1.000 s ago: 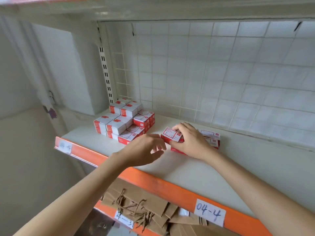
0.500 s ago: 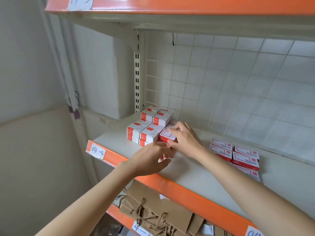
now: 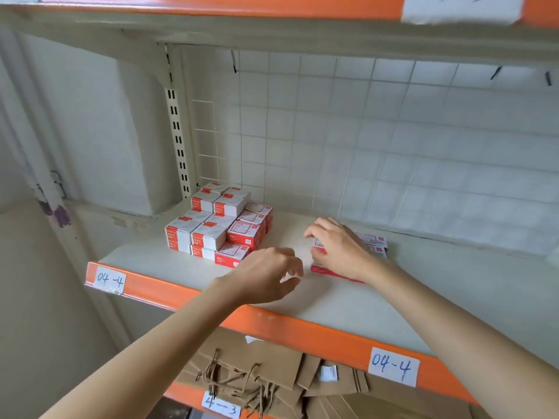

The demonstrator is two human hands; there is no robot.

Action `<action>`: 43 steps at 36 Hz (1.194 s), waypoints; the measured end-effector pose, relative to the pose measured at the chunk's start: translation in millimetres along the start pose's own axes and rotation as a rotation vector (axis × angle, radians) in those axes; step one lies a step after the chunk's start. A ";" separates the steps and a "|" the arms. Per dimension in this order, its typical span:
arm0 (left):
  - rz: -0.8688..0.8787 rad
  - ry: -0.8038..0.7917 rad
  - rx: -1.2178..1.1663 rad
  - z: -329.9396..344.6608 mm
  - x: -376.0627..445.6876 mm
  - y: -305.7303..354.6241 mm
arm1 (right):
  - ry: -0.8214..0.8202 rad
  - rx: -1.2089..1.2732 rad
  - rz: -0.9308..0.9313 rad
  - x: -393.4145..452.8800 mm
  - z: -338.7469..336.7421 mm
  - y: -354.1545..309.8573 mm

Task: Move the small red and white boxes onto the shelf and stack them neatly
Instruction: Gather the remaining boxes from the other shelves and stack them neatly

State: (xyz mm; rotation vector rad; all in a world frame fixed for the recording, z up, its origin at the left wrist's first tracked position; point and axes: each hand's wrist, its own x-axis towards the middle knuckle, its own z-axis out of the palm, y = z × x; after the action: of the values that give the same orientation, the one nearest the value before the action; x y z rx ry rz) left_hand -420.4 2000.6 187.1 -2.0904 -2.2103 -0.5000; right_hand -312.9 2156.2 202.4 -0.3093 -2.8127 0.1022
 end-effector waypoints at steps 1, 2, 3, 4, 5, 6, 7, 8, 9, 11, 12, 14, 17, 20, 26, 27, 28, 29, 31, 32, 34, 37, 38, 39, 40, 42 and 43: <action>0.018 -0.003 0.005 2.9 5.8 8.3 | -0.009 -0.027 0.020 -10.6 -4.3 6.9; 0.039 -0.004 0.009 6.4 11.5 17.1 | -0.019 -0.049 0.044 -21.8 -8.3 14.0; 0.060 -0.011 0.015 10.0 17.1 27.0 | -0.024 -0.063 0.066 -33.6 -12.6 21.4; 0.086 -0.022 0.017 14.4 23.8 38.1 | -0.026 -0.074 0.088 -47.4 -17.2 29.9; 0.109 -0.035 0.011 18.1 29.6 48.2 | -0.025 -0.085 0.104 -60.1 -21.5 37.0; 0.129 -0.051 0.002 21.6 36.0 58.7 | -0.026 -0.097 0.122 -73.5 -26.1 44.4; 0.148 -0.065 -0.005 24.9 43.1 71.2 | -0.029 -0.107 0.143 -88.8 -31.9 52.1; 0.169 -0.072 -0.010 28.0 50.0 85.0 | -0.034 -0.114 0.166 -105.2 -37.7 59.7; 0.192 -0.079 -0.015 31.5 57.0 99.5 | -0.043 -0.122 0.191 -122.1 -43.4 67.6; 0.249 -0.089 -0.023 37.6 70.3 131.0 | -0.054 -0.136 0.247 -156.8 -55.5 83.5; 0.277 -0.093 -0.027 40.5 77.0 147.7 | -0.053 -0.141 0.278 -174.7 -62.0 90.9; 0.325 -0.110 -0.030 46.5 89.7 182.1 | -0.044 -0.149 0.337 -211.5 -75.2 103.7; 0.365 -0.108 -0.052 56.4 106.0 235.0 | -0.051 -0.177 0.405 -267.1 -93.7 122.1; 0.391 -0.090 -0.095 68.7 118.0 287.3 | -0.047 -0.199 0.469 -319.4 -109.8 141.8; 0.446 -0.076 -0.125 96.0 134.7 377.6 | -0.097 -0.243 0.584 -410.2 -140.5 163.8; 0.448 -0.077 -0.134 99.7 137.7 391.7 | -0.107 -0.252 0.601 -424.4 -146.0 167.0; 0.452 -0.080 -0.141 103.0 140.7 405.3 | -0.109 -0.264 0.619 -437.8 -151.5 170.4; 0.460 -0.086 -0.142 106.4 144.0 418.5 | -0.101 -0.278 0.637 -451.0 -156.9 174.0; 0.485 -0.115 -0.127 113.6 150.4 444.4 | -0.079 -0.294 0.677 -476.0 -167.1 180.4; 0.503 -0.133 -0.120 117.0 153.8 457.1 | -0.070 -0.293 0.700 -487.8 -171.7 183.4; 0.537 -0.162 -0.106 124.4 162.0 480.8 | -0.044 -0.279 0.741 -509.9 -179.2 190.5; 0.599 -0.194 -0.098 135.3 177.6 512.2 | -0.014 -0.233 0.790 -539.7 -187.4 203.7; 0.621 -0.208 -0.099 138.8 184.0 522.2 | -0.008 -0.217 0.806 -549.0 -189.1 209.1; 0.638 -0.221 -0.103 142.6 190.9 531.7 | -0.003 -0.210 0.823 -557.6 -190.6 214.4; 0.651 -0.231 -0.107 146.4 198.0 540.9 | 0.004 -0.205 0.841 -565.8 -192.0 220.1; 0.661 -0.231 -0.116 155.8 214.3 558.7 | 0.019 -0.190 0.882 -580.9 -196.2 232.2; 0.668 -0.225 -0.126 160.3 222.7 567.5 | 0.026 -0.188 0.897 -587.5 -198.5 239.3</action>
State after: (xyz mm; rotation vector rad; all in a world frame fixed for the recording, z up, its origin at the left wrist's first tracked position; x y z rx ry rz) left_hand 147.0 2274.8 203.2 -2.8662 -1.4285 -0.3607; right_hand 342.6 2265.6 192.6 -1.5614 -2.4309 0.0244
